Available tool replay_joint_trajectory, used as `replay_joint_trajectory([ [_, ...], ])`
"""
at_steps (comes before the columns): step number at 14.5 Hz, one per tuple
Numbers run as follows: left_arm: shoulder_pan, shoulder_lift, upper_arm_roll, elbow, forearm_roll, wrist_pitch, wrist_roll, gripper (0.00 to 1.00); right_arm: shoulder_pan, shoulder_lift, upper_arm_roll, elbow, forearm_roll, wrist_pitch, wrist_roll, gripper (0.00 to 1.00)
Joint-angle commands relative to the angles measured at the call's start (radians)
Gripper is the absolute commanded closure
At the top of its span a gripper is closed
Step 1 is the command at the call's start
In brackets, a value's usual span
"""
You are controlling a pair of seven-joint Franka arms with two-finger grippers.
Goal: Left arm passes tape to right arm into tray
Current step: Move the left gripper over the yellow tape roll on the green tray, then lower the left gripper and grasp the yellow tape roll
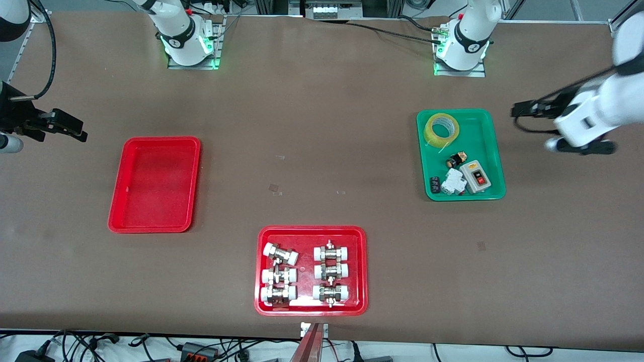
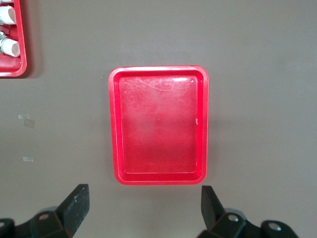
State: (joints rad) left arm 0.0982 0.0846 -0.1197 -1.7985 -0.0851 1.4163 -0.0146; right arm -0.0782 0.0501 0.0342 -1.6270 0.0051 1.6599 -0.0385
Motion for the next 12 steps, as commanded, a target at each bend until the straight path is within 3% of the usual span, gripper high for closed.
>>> replay_joint_trajectory([
  [1,0.012,-0.06,-0.066,-0.314,-0.021,0.189,-0.035,0.0,-0.005,-0.01,0.003,-0.002,0.001,-0.005,0.005,0.0],
  [3,0.014,-0.054,-0.071,-0.463,-0.067,0.345,-0.041,0.0,-0.006,-0.009,0.003,-0.002,0.001,-0.006,0.006,0.0],
  [5,0.006,-0.004,-0.087,-0.55,-0.067,0.479,-0.039,0.0,-0.006,-0.007,0.003,-0.002,0.001,0.001,0.006,0.0],
  [9,0.014,0.102,-0.101,-0.642,-0.067,0.689,-0.033,0.0,-0.005,-0.004,0.003,-0.002,0.001,0.001,0.008,0.0],
  [12,0.017,0.132,-0.103,-0.68,-0.067,0.74,-0.025,0.0,-0.005,-0.004,0.003,-0.001,0.001,0.001,0.008,0.0],
])
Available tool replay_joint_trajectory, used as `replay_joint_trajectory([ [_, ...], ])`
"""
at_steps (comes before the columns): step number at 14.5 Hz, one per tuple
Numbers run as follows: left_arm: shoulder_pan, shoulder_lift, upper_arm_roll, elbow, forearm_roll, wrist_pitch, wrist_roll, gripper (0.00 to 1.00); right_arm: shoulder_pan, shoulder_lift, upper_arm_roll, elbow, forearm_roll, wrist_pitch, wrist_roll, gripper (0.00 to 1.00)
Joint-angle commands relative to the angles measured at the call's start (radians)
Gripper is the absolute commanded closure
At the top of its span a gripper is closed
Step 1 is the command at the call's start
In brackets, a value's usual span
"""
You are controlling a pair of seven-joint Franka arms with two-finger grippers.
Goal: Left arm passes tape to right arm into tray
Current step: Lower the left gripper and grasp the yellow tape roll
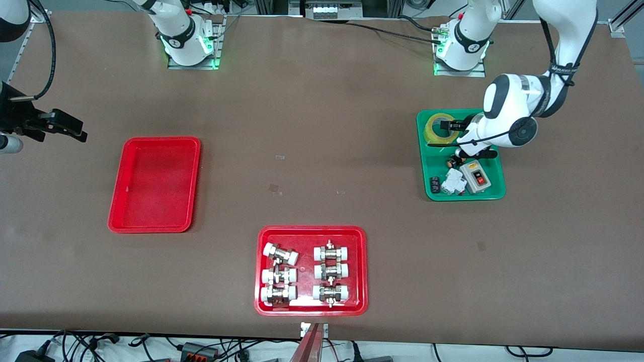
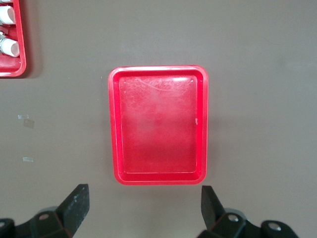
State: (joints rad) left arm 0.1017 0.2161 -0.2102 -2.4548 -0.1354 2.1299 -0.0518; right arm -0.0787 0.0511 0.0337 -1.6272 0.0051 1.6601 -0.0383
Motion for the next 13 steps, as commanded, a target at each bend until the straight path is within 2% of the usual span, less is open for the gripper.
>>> replay_joint_trajectory([
  [1,0.015,0.003,-0.012,-0.024,-0.017,0.027,0.012,0.0,-0.004,-0.005,0.003,0.0,0.001,0.001,0.008,0.0],
  [2,0.013,0.003,-0.012,-0.024,-0.017,0.027,0.012,0.04,-0.004,-0.005,0.003,0.0,0.001,0.001,0.008,0.0],
  [3,0.013,0.003,-0.012,-0.023,-0.017,0.025,0.012,0.15,-0.004,-0.005,0.003,0.0,0.001,0.001,0.008,0.0],
  [6,0.015,0.003,-0.014,-0.02,-0.017,0.018,0.013,0.69,-0.004,-0.005,0.003,0.0,0.001,0.0,0.008,0.0],
  [7,0.016,0.003,-0.014,-0.018,-0.017,0.016,0.013,0.77,-0.004,-0.005,0.003,0.0,0.001,-0.003,0.008,0.0],
  [10,0.018,0.0,-0.012,-0.015,-0.017,0.016,0.015,0.97,-0.004,-0.005,0.003,0.0,0.001,-0.002,0.008,0.0],
  [13,0.035,-0.001,-0.012,-0.01,-0.017,0.015,0.02,0.99,-0.004,-0.005,0.003,0.001,0.001,-0.003,0.008,0.0],
])
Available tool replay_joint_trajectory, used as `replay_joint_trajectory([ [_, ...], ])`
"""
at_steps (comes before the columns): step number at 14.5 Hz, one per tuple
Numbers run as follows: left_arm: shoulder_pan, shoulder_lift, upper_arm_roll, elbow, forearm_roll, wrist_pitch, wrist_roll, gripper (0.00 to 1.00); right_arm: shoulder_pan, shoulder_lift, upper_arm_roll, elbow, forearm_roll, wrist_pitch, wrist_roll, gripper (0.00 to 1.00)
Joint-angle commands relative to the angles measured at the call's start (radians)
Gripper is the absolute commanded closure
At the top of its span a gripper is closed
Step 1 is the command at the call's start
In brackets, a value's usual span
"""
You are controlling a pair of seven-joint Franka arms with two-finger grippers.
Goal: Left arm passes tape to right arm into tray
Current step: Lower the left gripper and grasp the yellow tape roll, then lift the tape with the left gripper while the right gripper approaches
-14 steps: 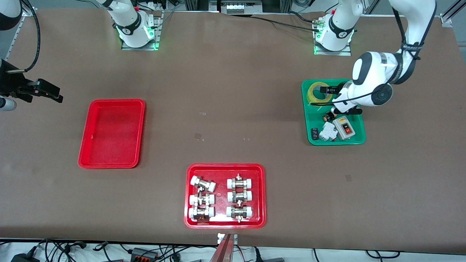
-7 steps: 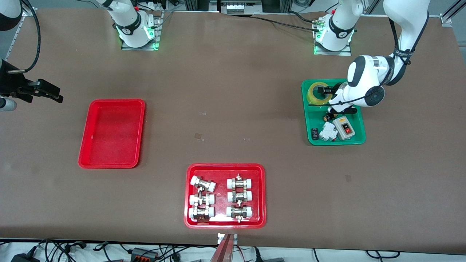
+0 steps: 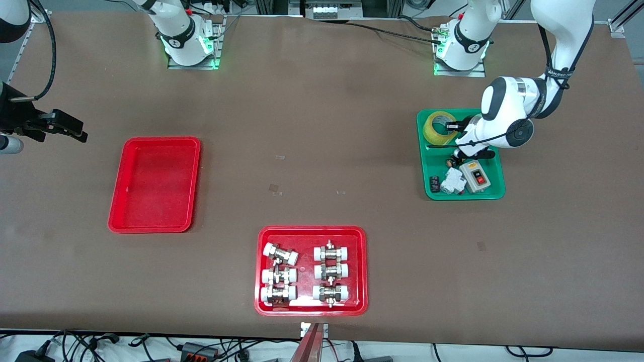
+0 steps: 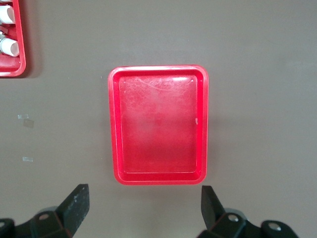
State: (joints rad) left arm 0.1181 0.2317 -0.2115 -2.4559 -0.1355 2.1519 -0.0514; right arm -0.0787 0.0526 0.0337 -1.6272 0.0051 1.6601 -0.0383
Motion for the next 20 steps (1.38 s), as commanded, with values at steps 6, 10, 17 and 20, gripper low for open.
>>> replay_joint_trajectory([
  [6,0.02,-0.048,-0.011,0.263,-0.024,-0.339,0.016,0.99,-0.004,-0.005,0.003,0.007,0.016,0.004,0.008,0.0],
  [10,-0.058,-0.041,-0.014,0.507,-0.05,-0.571,0.005,0.99,0.01,0.004,0.006,0.012,0.019,-0.008,0.009,0.0],
  [17,-0.294,-0.006,-0.014,0.77,-0.421,-0.667,-0.226,0.99,0.097,0.049,0.006,0.007,0.021,-0.028,0.002,0.0],
  [20,-0.363,0.041,-0.012,0.897,-0.614,-0.644,-0.368,0.99,0.178,0.076,0.008,0.015,0.021,-0.069,0.004,0.0],
])
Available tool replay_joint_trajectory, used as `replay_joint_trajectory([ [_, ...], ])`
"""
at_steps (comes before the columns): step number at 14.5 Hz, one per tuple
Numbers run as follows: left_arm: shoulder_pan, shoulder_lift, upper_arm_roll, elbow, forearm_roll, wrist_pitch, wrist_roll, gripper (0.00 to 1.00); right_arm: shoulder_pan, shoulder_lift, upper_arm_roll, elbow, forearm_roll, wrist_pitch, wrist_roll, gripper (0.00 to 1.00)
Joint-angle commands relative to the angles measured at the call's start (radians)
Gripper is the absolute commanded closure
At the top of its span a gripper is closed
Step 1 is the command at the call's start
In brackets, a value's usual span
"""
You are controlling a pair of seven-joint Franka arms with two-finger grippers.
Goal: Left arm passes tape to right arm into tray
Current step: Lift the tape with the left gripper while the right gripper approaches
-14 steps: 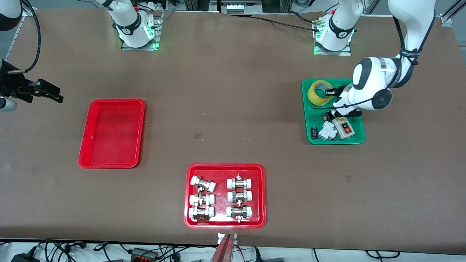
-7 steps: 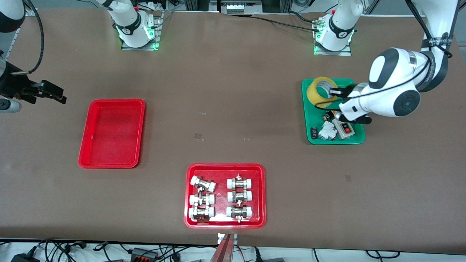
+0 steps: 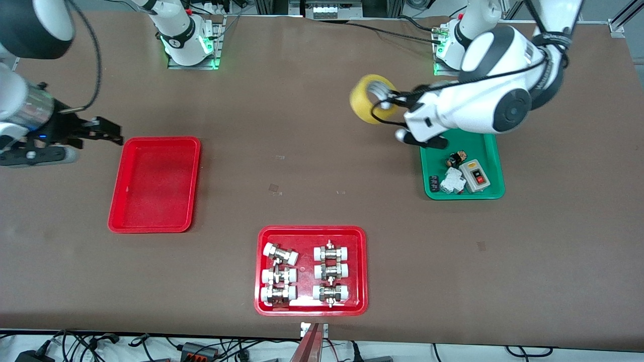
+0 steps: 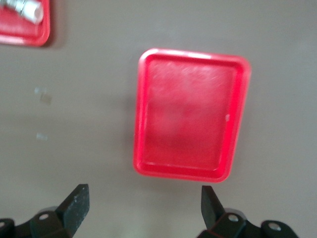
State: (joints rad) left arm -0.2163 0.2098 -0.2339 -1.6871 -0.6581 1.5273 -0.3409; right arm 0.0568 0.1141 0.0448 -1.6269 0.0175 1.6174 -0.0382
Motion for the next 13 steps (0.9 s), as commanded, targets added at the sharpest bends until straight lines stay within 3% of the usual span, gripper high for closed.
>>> replay_joint_trajectory([
  [1,-0.047,0.077,0.01,0.173,-0.125,0.008,-0.13,0.99,0.064,0.016,-0.005,0.016,0.019,-0.019,0.0,0.0],
  [5,-0.1,0.147,0.01,0.262,-0.306,0.169,-0.329,0.99,0.075,0.022,-0.006,0.035,0.23,-0.033,-0.005,0.0],
  [11,-0.089,0.2,0.011,0.316,-0.365,0.185,-0.357,0.99,0.084,0.024,-0.005,0.102,0.709,-0.013,0.012,0.0],
  [13,-0.083,0.197,0.013,0.316,-0.36,0.185,-0.356,0.99,0.142,0.025,-0.005,0.102,0.736,0.048,0.012,0.0],
])
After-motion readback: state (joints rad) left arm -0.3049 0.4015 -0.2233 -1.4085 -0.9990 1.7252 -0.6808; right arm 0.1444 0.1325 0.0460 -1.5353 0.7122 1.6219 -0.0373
